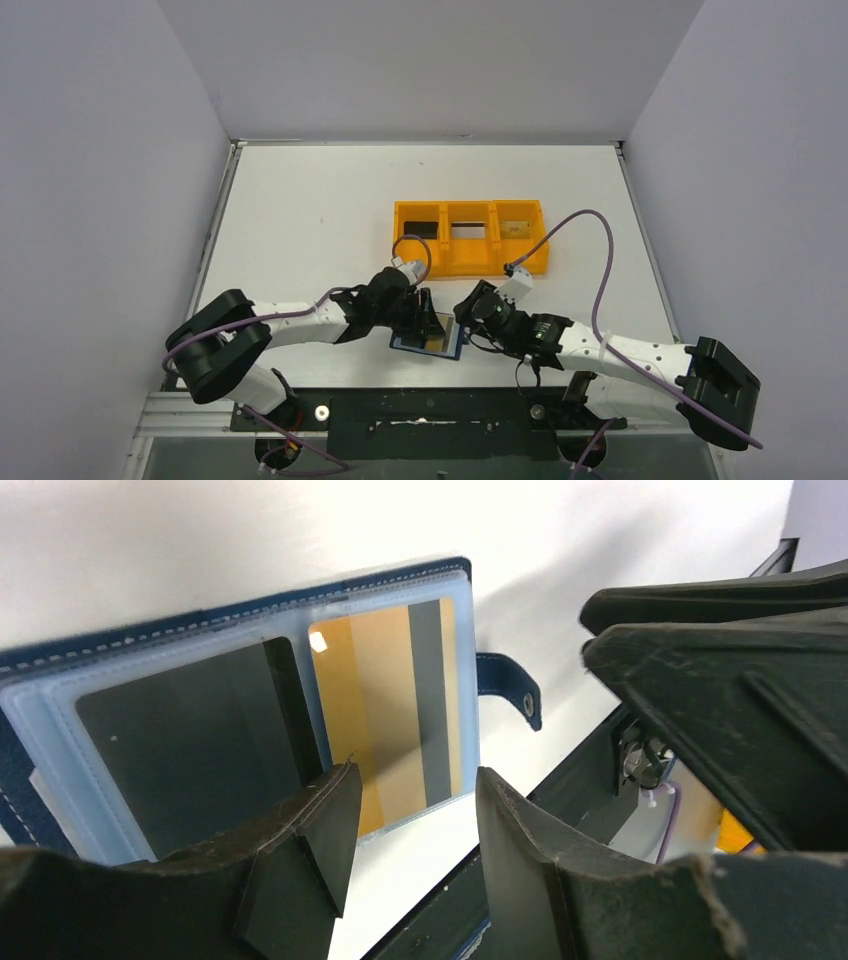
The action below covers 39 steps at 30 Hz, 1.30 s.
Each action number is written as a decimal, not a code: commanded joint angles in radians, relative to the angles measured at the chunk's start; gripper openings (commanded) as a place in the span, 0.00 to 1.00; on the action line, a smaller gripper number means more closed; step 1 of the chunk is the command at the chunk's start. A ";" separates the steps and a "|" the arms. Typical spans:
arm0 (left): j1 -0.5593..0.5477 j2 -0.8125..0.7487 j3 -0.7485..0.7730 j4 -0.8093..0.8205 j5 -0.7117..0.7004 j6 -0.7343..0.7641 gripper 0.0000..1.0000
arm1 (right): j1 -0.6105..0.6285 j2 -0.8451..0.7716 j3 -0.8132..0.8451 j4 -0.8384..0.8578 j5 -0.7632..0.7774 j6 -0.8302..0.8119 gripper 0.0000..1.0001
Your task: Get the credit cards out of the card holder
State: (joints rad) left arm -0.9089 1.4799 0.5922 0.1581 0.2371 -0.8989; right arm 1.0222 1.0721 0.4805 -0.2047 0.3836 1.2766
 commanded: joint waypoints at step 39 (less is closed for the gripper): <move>0.056 -0.304 -0.061 -0.112 -0.139 0.010 0.49 | 0.086 0.277 0.201 -0.164 -0.029 0.032 0.32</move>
State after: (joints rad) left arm -0.8551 1.1477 0.4732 -0.0116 0.0513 -0.9291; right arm 1.1015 1.3518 0.6628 -0.3531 0.3092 1.2930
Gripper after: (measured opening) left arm 0.488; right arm 0.316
